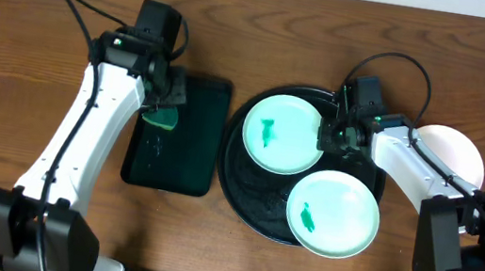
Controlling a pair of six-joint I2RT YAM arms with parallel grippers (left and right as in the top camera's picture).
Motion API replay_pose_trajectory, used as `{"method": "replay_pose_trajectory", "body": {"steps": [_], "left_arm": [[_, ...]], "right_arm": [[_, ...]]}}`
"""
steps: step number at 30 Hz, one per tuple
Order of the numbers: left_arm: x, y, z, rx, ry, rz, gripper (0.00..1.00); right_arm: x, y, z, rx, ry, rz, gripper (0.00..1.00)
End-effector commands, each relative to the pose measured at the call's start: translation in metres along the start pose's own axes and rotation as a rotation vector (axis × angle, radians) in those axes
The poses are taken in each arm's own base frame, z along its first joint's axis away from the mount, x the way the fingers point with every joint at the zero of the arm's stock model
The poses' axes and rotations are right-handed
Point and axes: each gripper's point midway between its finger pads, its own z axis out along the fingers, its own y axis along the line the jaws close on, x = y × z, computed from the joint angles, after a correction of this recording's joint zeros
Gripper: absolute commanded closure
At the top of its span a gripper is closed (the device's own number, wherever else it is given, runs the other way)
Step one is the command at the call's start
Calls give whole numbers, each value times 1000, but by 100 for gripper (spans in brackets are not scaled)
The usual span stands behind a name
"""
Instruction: Clean dirty plates on tray and stack at the side
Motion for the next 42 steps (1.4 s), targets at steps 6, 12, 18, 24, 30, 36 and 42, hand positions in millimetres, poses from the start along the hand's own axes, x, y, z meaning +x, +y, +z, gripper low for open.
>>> {"method": "replay_pose_trajectory", "body": {"steps": [6,12,18,24,30,36,42], "left_arm": [[4,-32,20,-8,27,43,93],[-2,-71,23,48,-38,61,93],[4,-115,18,118,-84,15,93],[17,-160,18,182,-112,62,93],[30,-183,32,191,-91,75,93],[27,-193,60,186,-85,70,93],[30,-199,89,172,-60,31,93]], "right_arm": [[5,4,2,-18,18,2,99],[5,4,2,-17,18,3,99],[6,4,2,-16,21,3,99],[6,4,2,-16,21,3,99],[7,5,2,-23,27,4,99],[7,5,2,-23,26,4,99],[7,5,2,-23,27,4,99]]}}
